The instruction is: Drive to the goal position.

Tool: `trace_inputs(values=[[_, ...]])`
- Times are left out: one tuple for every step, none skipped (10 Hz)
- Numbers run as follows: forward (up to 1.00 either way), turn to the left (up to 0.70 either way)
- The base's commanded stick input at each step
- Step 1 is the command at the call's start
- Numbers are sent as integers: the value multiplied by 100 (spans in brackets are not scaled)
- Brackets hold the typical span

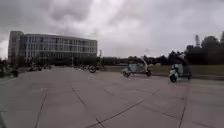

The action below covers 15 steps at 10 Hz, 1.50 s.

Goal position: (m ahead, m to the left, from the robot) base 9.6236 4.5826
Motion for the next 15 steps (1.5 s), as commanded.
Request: trace_inputs(values=[[100, 9], [100, 15], [100, 28], [100, 31], [100, 34], [100, 36], [100, 30], [100, 27], [100, 26], [100, 26], [100, 27], [100, 28], [100, 37], [100, 35], [100, 34]])
